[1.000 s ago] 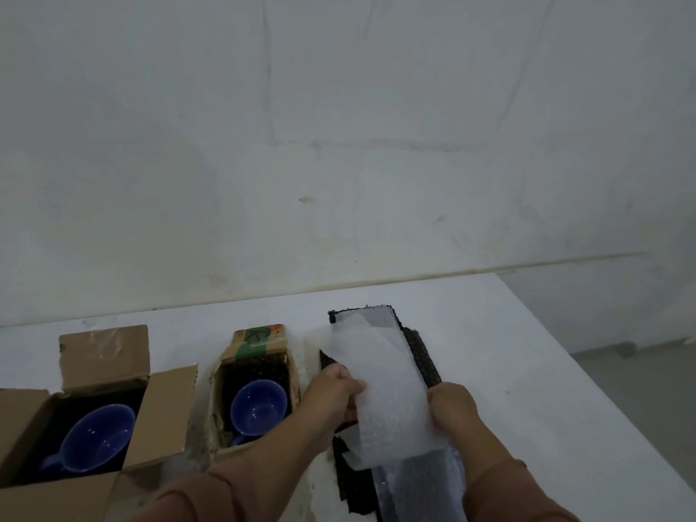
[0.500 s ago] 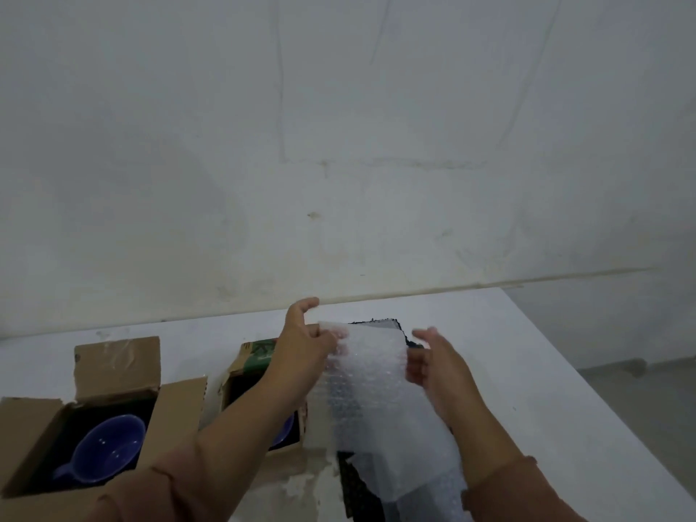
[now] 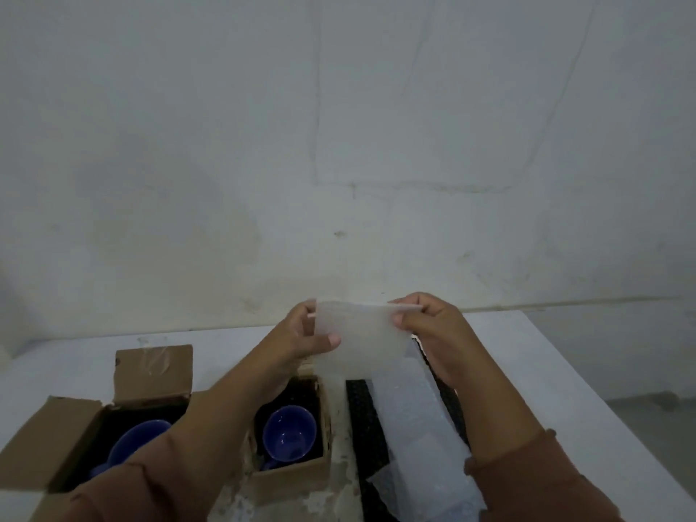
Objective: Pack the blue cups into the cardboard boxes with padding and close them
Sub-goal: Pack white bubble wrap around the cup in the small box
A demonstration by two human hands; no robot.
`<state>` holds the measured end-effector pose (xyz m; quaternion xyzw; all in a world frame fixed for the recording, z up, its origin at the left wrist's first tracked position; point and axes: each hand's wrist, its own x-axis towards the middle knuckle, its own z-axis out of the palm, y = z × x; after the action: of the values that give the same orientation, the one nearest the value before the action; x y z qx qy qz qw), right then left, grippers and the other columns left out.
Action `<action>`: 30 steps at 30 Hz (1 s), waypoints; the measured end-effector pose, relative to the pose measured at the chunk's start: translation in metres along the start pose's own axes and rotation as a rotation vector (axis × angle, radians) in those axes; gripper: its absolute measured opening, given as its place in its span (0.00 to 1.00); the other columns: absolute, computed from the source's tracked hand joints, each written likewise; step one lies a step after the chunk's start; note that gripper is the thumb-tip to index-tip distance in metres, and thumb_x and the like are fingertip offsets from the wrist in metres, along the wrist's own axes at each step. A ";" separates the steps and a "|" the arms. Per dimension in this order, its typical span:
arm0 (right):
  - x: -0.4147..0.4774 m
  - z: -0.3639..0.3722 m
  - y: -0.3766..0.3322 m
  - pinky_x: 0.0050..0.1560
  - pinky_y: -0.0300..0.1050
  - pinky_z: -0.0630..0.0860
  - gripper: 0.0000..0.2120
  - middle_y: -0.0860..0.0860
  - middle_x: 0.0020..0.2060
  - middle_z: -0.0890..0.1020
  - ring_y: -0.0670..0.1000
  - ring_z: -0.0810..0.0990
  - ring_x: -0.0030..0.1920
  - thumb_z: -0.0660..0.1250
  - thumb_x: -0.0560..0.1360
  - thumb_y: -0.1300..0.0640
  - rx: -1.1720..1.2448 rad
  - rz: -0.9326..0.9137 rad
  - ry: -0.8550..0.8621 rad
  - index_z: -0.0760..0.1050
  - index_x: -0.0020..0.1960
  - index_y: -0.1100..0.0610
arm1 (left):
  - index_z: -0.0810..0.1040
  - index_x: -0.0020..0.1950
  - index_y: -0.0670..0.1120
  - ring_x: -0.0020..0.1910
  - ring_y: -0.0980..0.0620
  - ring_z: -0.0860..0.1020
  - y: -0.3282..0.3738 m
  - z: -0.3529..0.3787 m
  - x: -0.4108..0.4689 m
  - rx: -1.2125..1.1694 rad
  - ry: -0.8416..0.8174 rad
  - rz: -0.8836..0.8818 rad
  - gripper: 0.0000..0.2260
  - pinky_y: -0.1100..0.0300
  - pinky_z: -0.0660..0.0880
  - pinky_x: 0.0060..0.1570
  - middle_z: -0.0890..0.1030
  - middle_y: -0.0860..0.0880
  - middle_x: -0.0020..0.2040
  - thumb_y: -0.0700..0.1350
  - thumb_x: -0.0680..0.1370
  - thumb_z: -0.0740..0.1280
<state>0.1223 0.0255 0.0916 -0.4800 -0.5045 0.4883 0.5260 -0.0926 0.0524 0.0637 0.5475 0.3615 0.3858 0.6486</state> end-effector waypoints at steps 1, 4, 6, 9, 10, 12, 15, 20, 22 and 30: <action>0.003 0.004 -0.003 0.43 0.44 0.70 0.08 0.52 0.36 0.79 0.51 0.75 0.40 0.68 0.68 0.64 0.085 -0.008 -0.015 0.76 0.33 0.54 | 0.75 0.61 0.47 0.54 0.50 0.81 -0.003 -0.002 -0.001 0.022 -0.038 -0.034 0.23 0.60 0.77 0.50 0.83 0.48 0.56 0.42 0.68 0.73; 0.011 0.019 -0.003 0.39 0.38 0.76 0.10 0.49 0.34 0.81 0.49 0.77 0.37 0.64 0.74 0.67 0.264 -0.001 0.029 0.76 0.39 0.55 | 0.78 0.58 0.42 0.51 0.47 0.82 -0.016 0.000 -0.003 0.001 0.042 -0.107 0.13 0.58 0.78 0.48 0.83 0.43 0.54 0.38 0.74 0.70; 0.013 0.025 0.007 0.40 0.39 0.78 0.07 0.49 0.40 0.82 0.48 0.80 0.39 0.63 0.75 0.67 0.255 0.068 0.001 0.75 0.47 0.55 | 0.76 0.60 0.40 0.52 0.41 0.81 -0.020 -0.001 -0.003 -0.070 0.135 -0.127 0.12 0.50 0.78 0.52 0.81 0.39 0.56 0.37 0.76 0.67; 0.008 0.024 0.026 0.46 0.47 0.78 0.14 0.53 0.49 0.82 0.51 0.82 0.46 0.66 0.74 0.65 0.022 0.265 -0.165 0.73 0.59 0.55 | 0.75 0.61 0.44 0.56 0.40 0.80 -0.018 -0.006 -0.004 -0.121 0.185 -0.123 0.12 0.45 0.77 0.57 0.81 0.41 0.57 0.36 0.79 0.63; 0.005 0.024 0.032 0.43 0.46 0.79 0.15 0.53 0.49 0.83 0.51 0.82 0.45 0.67 0.74 0.65 -0.040 0.306 -0.212 0.74 0.59 0.53 | 0.76 0.60 0.45 0.54 0.42 0.81 -0.018 -0.010 -0.005 -0.126 0.192 -0.111 0.11 0.47 0.78 0.55 0.82 0.43 0.56 0.35 0.79 0.62; 0.002 0.026 0.040 0.36 0.41 0.78 0.16 0.50 0.41 0.84 0.49 0.82 0.40 0.65 0.74 0.67 -0.039 0.320 -0.204 0.78 0.55 0.50 | 0.77 0.55 0.45 0.47 0.48 0.83 -0.014 -0.016 -0.010 -0.149 0.190 -0.101 0.11 0.54 0.80 0.47 0.83 0.46 0.51 0.32 0.79 0.61; 0.003 0.032 0.043 0.37 0.40 0.80 0.13 0.49 0.40 0.85 0.49 0.82 0.40 0.63 0.75 0.70 0.028 0.306 -0.134 0.81 0.50 0.56 | 0.80 0.44 0.44 0.42 0.50 0.82 -0.011 -0.026 -0.017 -0.220 0.191 -0.117 0.08 0.58 0.79 0.39 0.82 0.47 0.46 0.32 0.73 0.66; 0.003 0.040 0.044 0.32 0.37 0.77 0.16 0.53 0.38 0.84 0.47 0.82 0.34 0.60 0.74 0.73 -0.018 0.289 -0.078 0.81 0.39 0.59 | 0.76 0.61 0.43 0.49 0.40 0.79 -0.020 -0.049 -0.028 -0.549 0.188 -0.305 0.18 0.50 0.77 0.42 0.80 0.40 0.55 0.52 0.80 0.55; 0.004 0.042 0.044 0.37 0.39 0.79 0.16 0.55 0.41 0.83 0.50 0.82 0.39 0.58 0.75 0.72 -0.044 0.301 -0.067 0.82 0.40 0.59 | 0.76 0.61 0.42 0.52 0.39 0.79 -0.024 -0.049 -0.034 -0.390 0.085 -0.413 0.19 0.47 0.80 0.42 0.80 0.39 0.58 0.53 0.81 0.57; 0.004 0.062 0.053 0.38 0.41 0.75 0.09 0.49 0.42 0.82 0.49 0.80 0.42 0.65 0.71 0.67 -0.339 0.369 -0.324 0.77 0.36 0.56 | 0.80 0.55 0.45 0.45 0.47 0.77 -0.027 -0.060 -0.028 0.137 0.103 -0.411 0.18 0.59 0.75 0.40 0.80 0.46 0.44 0.27 0.74 0.60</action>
<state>0.0589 0.0332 0.0405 -0.5603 -0.5604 0.5548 0.2534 -0.1557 0.0507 0.0294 0.4847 0.5237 0.2473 0.6555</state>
